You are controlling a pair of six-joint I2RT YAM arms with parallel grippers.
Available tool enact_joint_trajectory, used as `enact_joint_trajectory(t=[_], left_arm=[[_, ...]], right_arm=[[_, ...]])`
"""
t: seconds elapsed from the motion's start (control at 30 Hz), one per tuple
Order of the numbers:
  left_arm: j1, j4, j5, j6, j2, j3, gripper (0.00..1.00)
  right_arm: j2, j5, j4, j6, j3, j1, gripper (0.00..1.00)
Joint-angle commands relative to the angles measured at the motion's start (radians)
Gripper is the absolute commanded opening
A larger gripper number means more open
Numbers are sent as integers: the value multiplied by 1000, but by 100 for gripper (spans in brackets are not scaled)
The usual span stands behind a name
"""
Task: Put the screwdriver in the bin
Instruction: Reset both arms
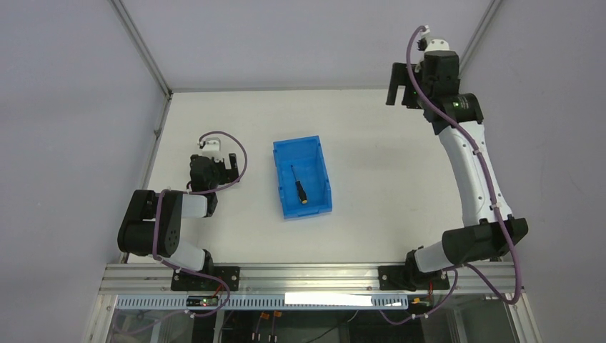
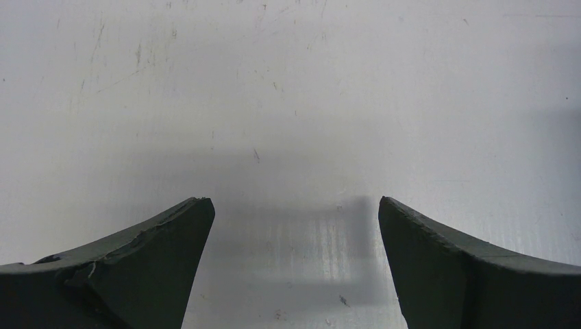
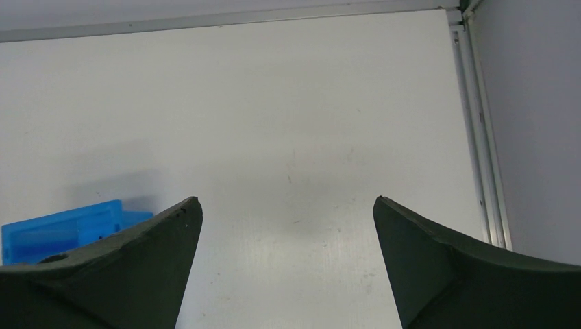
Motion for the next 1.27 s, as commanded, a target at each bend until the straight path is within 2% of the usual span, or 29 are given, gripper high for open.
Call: enact_joint_trajectory(t=[0.0,0.2,0.37,1.23], left_arm=[[12,27,0,-8,-9,18,100],[13,27,0,-8,-10,18,100],[14,27,0,-7,-10,18,100],[12,27,0,-8,-9,18,100]], right_arm=[[-57,-92,1,-27,-20,-115,99],[-49,-191,5,-37,-38,-212,99],[-51,-230,15,-45,-52,-215,99],[-51,-207,26,-13,-53,-215,99]])
